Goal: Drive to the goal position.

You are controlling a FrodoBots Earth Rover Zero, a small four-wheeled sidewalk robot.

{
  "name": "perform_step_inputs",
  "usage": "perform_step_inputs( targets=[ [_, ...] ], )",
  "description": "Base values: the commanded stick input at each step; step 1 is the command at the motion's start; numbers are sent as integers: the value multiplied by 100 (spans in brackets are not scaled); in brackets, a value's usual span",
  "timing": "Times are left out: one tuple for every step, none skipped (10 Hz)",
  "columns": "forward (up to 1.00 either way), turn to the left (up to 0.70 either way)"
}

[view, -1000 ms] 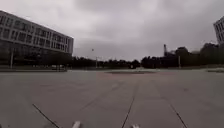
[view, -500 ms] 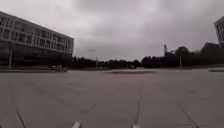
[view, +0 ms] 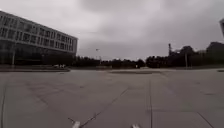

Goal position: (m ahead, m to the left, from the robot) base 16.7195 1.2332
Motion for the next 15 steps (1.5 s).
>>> perform_step_inputs(
  targets=[
    [70,0],
    [70,0],
    [70,0],
    [70,0],
    [70,0],
    [70,0],
    [70,0],
    [70,0],
    [70,4],
    [70,1],
    [70,0],
    [70,0],
    [70,0],
    [70,0],
    [70,0]
  ],
)
